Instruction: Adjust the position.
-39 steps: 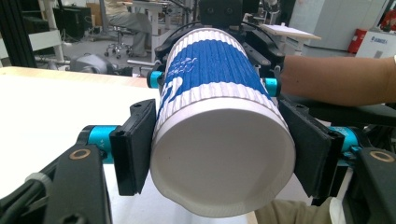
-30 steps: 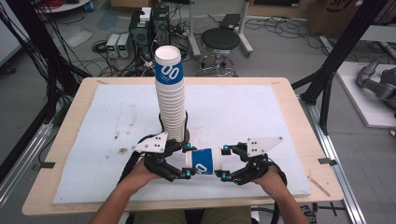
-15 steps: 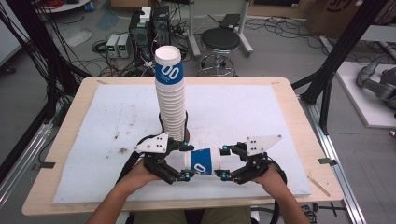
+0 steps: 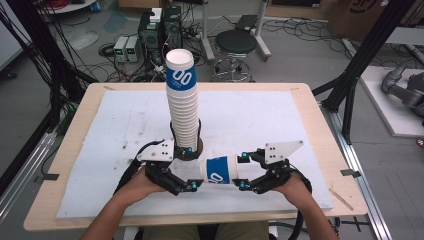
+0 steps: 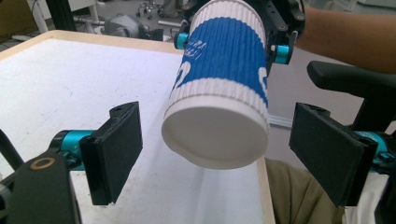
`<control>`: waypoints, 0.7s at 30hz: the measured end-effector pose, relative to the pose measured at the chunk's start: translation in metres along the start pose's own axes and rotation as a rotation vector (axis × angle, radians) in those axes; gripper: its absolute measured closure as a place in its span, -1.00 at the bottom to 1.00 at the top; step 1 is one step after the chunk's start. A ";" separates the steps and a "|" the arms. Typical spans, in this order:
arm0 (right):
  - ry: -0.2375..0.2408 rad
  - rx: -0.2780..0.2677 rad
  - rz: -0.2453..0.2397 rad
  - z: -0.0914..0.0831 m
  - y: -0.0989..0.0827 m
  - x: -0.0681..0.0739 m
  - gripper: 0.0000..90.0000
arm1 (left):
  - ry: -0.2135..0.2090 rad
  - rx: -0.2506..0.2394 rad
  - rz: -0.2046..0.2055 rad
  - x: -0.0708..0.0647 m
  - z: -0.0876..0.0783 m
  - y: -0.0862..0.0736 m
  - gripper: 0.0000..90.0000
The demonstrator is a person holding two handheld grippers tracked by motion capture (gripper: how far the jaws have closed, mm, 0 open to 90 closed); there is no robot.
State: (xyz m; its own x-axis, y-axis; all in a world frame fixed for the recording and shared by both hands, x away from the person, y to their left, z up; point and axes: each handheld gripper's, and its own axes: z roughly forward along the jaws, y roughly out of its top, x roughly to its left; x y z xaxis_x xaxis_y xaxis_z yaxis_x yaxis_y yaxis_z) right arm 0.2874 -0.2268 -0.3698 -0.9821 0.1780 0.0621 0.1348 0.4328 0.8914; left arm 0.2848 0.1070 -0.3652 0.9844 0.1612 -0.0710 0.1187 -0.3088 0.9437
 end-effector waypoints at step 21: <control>-0.024 0.230 -0.140 0.013 0.039 0.000 -0.31 | -0.054 0.260 0.038 0.009 0.025 0.036 -0.57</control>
State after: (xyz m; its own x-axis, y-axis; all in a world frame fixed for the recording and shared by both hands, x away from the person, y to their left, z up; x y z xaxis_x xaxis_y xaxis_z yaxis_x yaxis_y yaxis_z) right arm 0.2948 -0.1983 -0.3407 -0.9903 0.1218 -0.0674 0.0271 0.6434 0.7651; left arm 0.3013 0.0736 -0.3400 0.9934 0.0972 -0.0607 0.1042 -0.5450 0.8319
